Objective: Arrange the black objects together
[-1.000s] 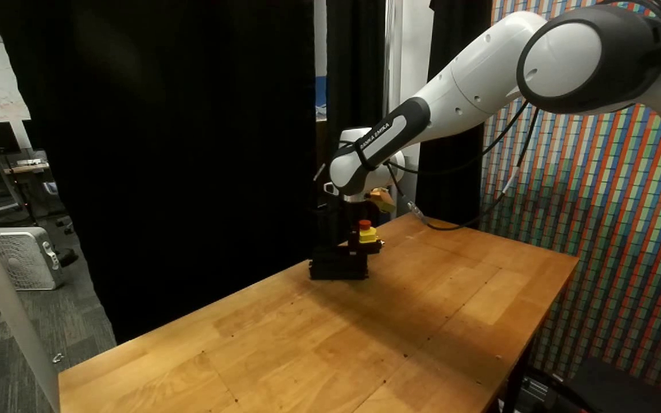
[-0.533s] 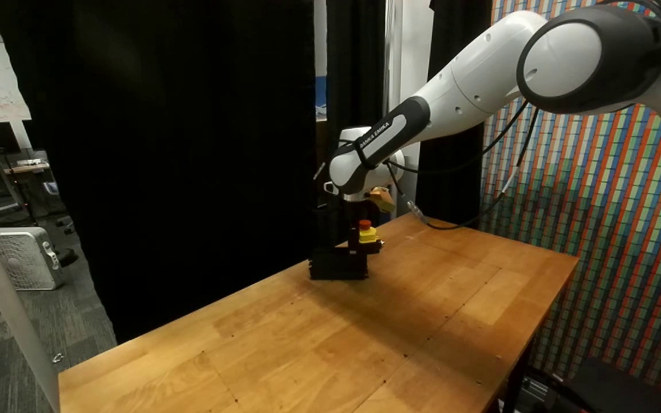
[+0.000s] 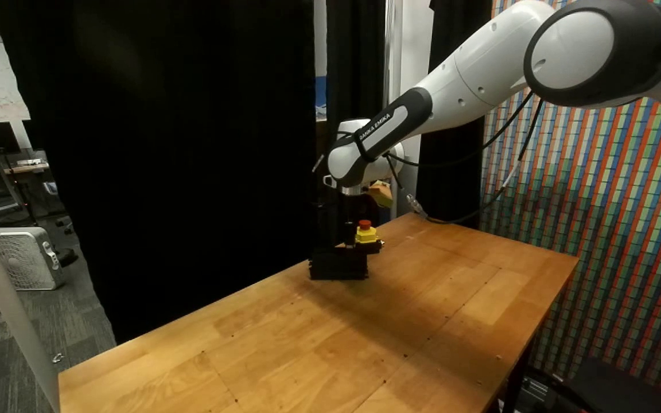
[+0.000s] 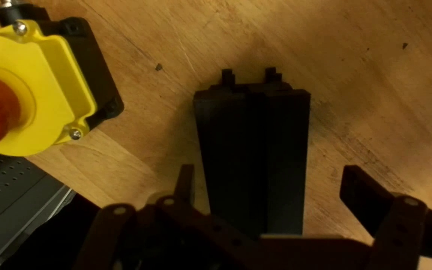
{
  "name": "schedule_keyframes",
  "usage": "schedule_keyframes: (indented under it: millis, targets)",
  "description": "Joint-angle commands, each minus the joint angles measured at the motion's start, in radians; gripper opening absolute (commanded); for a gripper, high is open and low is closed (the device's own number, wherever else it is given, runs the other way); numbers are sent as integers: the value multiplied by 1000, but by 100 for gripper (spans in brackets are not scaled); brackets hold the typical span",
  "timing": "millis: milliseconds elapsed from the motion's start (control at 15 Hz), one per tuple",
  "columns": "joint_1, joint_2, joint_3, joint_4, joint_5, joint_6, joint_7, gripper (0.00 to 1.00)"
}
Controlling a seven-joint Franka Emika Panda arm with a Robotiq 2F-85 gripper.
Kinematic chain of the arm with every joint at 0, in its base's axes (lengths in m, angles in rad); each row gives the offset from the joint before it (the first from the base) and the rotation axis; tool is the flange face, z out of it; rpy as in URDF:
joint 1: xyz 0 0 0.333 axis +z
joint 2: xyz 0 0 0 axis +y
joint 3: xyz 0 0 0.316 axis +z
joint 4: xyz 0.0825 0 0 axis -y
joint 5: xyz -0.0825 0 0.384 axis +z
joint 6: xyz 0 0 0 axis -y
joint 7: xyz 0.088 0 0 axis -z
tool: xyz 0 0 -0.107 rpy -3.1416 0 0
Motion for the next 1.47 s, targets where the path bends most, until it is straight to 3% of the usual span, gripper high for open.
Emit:
schedule_keyframes:
  millis: [0,400,867,1200,1400]
  targets:
    - [25,-152,-14,-119,-9,-17,160,100]
    - [38,-467,-23,-428,7,-19,520,100]
    - [25,-850,-57,-766,35,-119,836,100]
    - [-9,-1132,-104,-901,97,-317,980,100]
    - [-55,-1304,-135,-968,81,-396,989,100]
